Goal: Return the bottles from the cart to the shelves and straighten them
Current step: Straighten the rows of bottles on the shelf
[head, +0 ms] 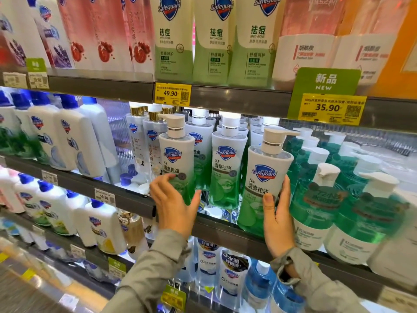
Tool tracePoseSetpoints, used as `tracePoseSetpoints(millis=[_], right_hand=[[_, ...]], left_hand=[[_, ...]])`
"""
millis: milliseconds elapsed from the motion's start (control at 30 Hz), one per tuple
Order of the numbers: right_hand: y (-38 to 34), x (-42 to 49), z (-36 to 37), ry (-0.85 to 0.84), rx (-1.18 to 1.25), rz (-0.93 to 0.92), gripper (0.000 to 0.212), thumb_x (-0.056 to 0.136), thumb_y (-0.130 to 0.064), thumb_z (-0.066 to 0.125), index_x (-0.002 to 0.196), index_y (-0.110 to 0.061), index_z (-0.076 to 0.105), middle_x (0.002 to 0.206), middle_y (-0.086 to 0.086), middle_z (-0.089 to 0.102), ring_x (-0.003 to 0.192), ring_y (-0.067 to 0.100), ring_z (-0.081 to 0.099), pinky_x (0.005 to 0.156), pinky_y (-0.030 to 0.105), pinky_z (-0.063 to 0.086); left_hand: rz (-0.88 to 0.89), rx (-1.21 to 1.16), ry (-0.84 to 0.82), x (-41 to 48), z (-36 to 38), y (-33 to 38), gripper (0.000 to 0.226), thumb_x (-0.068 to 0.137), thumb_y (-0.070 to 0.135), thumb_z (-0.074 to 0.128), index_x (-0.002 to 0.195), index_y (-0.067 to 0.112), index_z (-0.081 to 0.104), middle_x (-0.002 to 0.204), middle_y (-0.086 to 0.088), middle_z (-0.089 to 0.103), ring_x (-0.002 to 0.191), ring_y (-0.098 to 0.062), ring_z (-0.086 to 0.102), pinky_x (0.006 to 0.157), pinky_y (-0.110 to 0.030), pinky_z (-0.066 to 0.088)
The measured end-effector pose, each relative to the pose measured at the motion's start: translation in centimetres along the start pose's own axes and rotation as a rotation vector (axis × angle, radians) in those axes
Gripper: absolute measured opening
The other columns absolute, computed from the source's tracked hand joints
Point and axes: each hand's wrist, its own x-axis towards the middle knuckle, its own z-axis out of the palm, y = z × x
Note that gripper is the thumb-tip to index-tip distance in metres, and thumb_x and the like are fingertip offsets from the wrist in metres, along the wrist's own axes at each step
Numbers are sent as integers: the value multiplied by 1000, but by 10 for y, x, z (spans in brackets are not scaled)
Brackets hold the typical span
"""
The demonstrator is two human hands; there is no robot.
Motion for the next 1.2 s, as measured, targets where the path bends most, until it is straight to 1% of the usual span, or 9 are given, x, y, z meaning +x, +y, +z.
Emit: tracePoseSetpoints(millis=[67, 133, 233, 333, 500, 700, 900, 1067, 1200], right_hand=[[0, 0, 0, -3, -6, -6, 53, 93, -48, 39, 136, -49, 7, 150, -9, 32, 128, 10, 42, 89, 8, 38], [0, 0, 0, -10, -5, -7, 56, 86, -55, 38, 134, -54, 8, 151, -10, 31, 128, 7, 42, 96, 15, 40], [-2, 1, 1, -26, 11, -7, 74, 70, -86, 37, 133, -59, 8, 148, -16, 31, 124, -5, 42, 91, 3, 39], [-2, 1, 2, -19, 22, 1, 81, 65, -91, 37, 133, -58, 9, 147, -18, 32, 122, -9, 42, 88, 0, 39], [-3, 1, 1, -7, 43, -12, 81, 64, -91, 37, 132, -56, 9, 139, -29, 28, 112, -30, 37, 84, -3, 37], [1, 2, 0, -5, 33, 4, 78, 65, -91, 36, 131, -60, 7, 142, -30, 25, 118, -26, 33, 90, -1, 37], [4, 1, 2, 12, 4, 9, 74, 67, -90, 35, 130, -63, 6, 148, -24, 25, 129, -5, 38, 97, 5, 39], [3, 1, 0, -2, 12, 0, 77, 66, -90, 36, 131, -60, 8, 141, -32, 26, 120, -24, 34, 92, 0, 37], [3, 1, 0, 7, 2, 1, 78, 66, -90, 35, 132, -58, 8, 138, -32, 28, 116, -29, 34, 89, -2, 36]], left_hand=[[146, 36, -104, -12, 5, 10, 63, 72, 21, 79, 117, 10, 36, 118, -16, 36, 107, -20, 37, 98, -33, 41], [173, -27, -238, -16, 10, 22, 61, 78, 21, 74, 123, 4, 37, 122, -11, 34, 110, -16, 36, 100, -21, 33], [137, -118, -304, -10, 20, 35, 71, 83, 21, 70, 137, 4, 27, 132, -8, 26, 119, -16, 35, 101, -14, 24], [95, -125, -338, -1, 32, 41, 83, 85, 23, 68, 145, 4, 14, 141, -10, 18, 132, -22, 30, 106, -18, 21], [14, -122, -378, 6, 52, 44, 103, 79, 26, 75, 148, 4, 1, 147, -13, 12, 138, -26, 22, 111, -26, 22], [-143, -197, -390, 12, 79, 48, 107, 67, 15, 84, 144, 0, 10, 141, -19, 21, 130, -34, 33, 110, -38, 31], [-202, -209, -333, 18, 93, 45, 94, 66, 19, 84, 134, -1, 23, 131, -20, 34, 120, -38, 44, 102, -46, 41], [-174, -139, -354, 15, 87, 44, 99, 68, 27, 83, 138, -1, 19, 135, -22, 33, 121, -40, 44, 101, -50, 41], [-162, -95, -364, 13, 80, 43, 100, 69, 28, 82, 139, -2, 18, 136, -22, 33, 121, -39, 44, 99, -48, 42]])
